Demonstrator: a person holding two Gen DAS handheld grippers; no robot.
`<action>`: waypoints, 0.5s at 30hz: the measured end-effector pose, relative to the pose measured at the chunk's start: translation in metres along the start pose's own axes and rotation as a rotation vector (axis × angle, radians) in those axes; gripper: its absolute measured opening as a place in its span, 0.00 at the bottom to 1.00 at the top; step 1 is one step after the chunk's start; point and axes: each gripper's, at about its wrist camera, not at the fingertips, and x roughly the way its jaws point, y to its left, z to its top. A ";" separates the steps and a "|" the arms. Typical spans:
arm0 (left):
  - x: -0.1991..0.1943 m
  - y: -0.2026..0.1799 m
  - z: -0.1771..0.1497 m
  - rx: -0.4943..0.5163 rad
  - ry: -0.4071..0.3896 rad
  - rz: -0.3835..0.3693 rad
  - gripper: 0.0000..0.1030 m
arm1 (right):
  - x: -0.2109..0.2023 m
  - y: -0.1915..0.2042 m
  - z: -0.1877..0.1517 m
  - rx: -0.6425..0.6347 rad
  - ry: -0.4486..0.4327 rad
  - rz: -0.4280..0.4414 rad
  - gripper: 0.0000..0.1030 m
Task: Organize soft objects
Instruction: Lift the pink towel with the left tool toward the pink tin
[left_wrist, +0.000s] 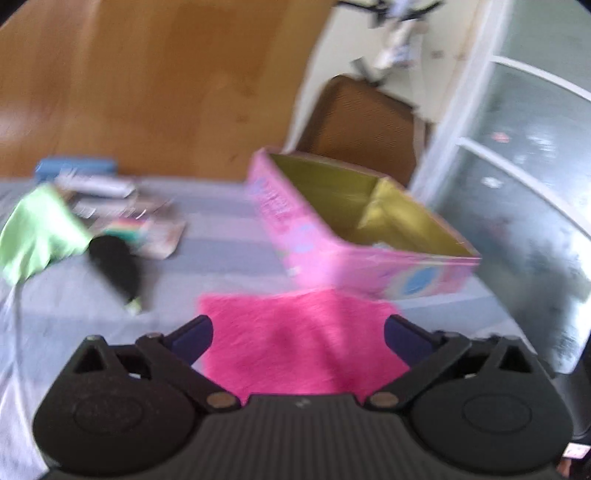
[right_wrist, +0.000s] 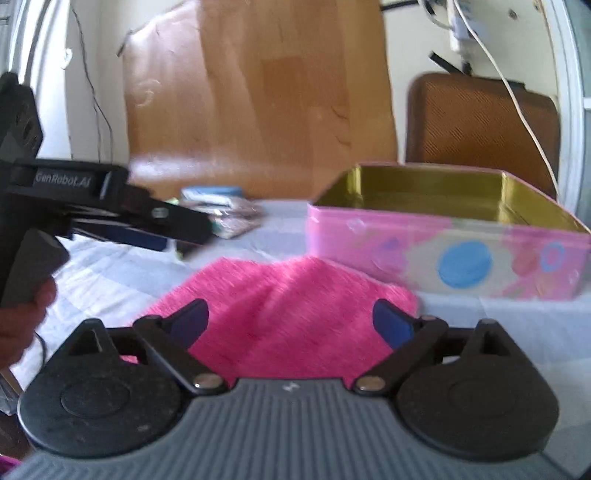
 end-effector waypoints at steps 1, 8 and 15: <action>0.003 0.006 0.000 -0.029 0.025 -0.004 0.99 | 0.004 -0.001 -0.001 -0.010 0.030 -0.005 0.95; 0.035 0.006 -0.013 -0.067 0.128 -0.092 0.99 | 0.027 0.015 -0.008 -0.067 0.153 0.059 0.95; 0.052 -0.026 -0.015 -0.014 0.183 -0.221 0.81 | 0.027 0.038 -0.008 -0.133 0.116 0.101 0.41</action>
